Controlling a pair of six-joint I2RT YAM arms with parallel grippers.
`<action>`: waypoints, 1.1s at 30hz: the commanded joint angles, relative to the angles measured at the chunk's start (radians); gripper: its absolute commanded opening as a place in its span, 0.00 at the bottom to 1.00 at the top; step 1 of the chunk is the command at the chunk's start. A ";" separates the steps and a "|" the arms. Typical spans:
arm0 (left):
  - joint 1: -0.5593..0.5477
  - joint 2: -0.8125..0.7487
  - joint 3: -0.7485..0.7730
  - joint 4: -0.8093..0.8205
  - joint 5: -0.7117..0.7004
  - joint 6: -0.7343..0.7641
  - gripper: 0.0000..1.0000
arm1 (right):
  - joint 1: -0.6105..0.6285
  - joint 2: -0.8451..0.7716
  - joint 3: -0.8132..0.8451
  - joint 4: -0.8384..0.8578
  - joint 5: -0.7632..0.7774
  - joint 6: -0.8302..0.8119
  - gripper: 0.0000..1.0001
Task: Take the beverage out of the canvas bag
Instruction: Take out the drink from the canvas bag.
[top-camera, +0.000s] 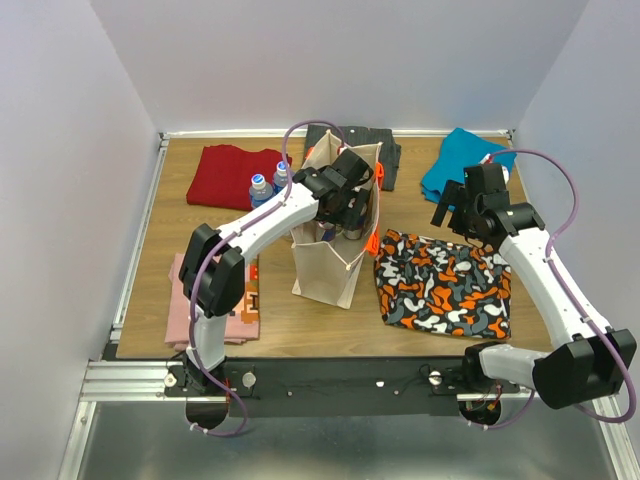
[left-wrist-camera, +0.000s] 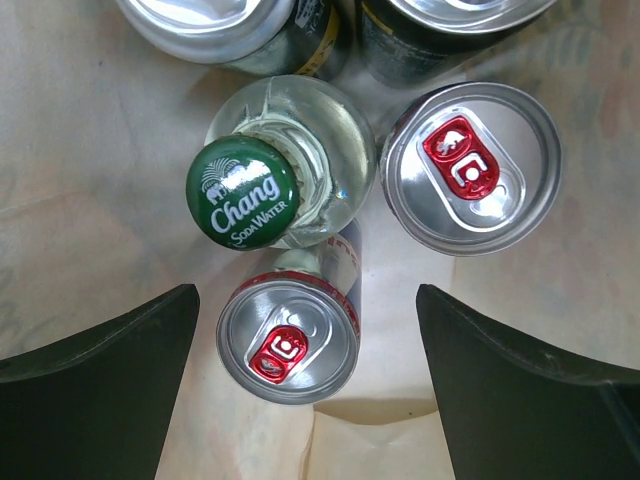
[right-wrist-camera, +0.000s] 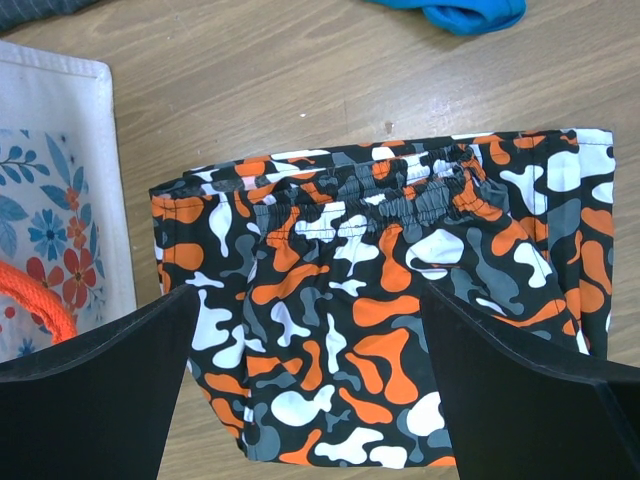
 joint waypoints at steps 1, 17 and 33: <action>0.018 0.017 0.022 -0.019 -0.005 -0.037 0.99 | -0.008 0.011 -0.006 0.010 0.030 -0.008 1.00; 0.043 0.049 0.022 0.007 0.094 -0.051 0.97 | -0.008 0.016 -0.006 0.005 0.031 -0.013 1.00; 0.047 0.034 -0.018 0.007 0.097 -0.079 0.88 | -0.008 0.020 -0.005 0.007 0.030 -0.020 1.00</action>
